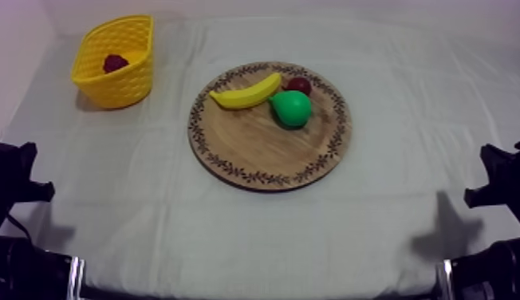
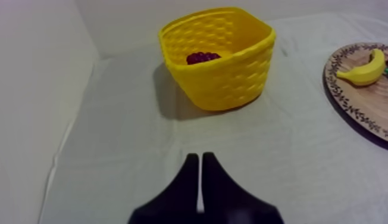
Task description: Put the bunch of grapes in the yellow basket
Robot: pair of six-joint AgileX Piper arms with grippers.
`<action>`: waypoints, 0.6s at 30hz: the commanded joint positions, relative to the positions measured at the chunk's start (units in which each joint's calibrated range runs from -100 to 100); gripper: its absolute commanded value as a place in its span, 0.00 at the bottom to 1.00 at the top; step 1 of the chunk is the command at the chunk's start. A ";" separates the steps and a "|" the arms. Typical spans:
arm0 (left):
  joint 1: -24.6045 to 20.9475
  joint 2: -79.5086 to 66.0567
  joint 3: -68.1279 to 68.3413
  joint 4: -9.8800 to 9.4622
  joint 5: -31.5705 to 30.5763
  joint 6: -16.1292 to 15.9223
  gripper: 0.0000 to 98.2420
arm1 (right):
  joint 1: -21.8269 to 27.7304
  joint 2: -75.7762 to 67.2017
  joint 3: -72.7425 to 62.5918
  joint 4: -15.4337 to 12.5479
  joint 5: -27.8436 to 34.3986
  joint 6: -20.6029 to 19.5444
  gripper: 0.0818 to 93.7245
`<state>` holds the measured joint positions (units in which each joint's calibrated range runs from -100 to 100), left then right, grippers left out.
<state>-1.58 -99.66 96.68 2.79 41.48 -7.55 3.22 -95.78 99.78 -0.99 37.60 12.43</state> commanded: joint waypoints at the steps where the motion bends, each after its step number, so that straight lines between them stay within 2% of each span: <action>1: 0.03 -0.06 -0.03 0.01 -0.05 -0.13 0.00 | -0.01 0.02 -0.01 -0.01 -0.02 0.00 0.00; 10: 0.16 -0.08 0.52 0.04 -1.86 0.50 0.00 | -0.01 0.02 -0.01 -0.01 -0.02 0.00 0.00; 11: 0.16 -0.08 0.76 -0.32 -2.59 1.36 0.00 | -0.01 0.02 -0.01 -0.01 -0.02 0.00 0.00; 15: 0.08 -0.08 2.40 -3.67 -6.96 8.44 0.00 | -0.01 0.02 -0.01 -0.01 -0.02 0.00 0.00; 18: -0.01 -0.08 2.86 -4.58 -8.29 12.13 0.00 | -0.01 0.02 -0.01 -0.01 -0.02 -0.02 0.00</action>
<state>-1.56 -99.78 99.49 -1.50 33.59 -0.45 3.22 -95.78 99.78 -0.99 37.60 12.43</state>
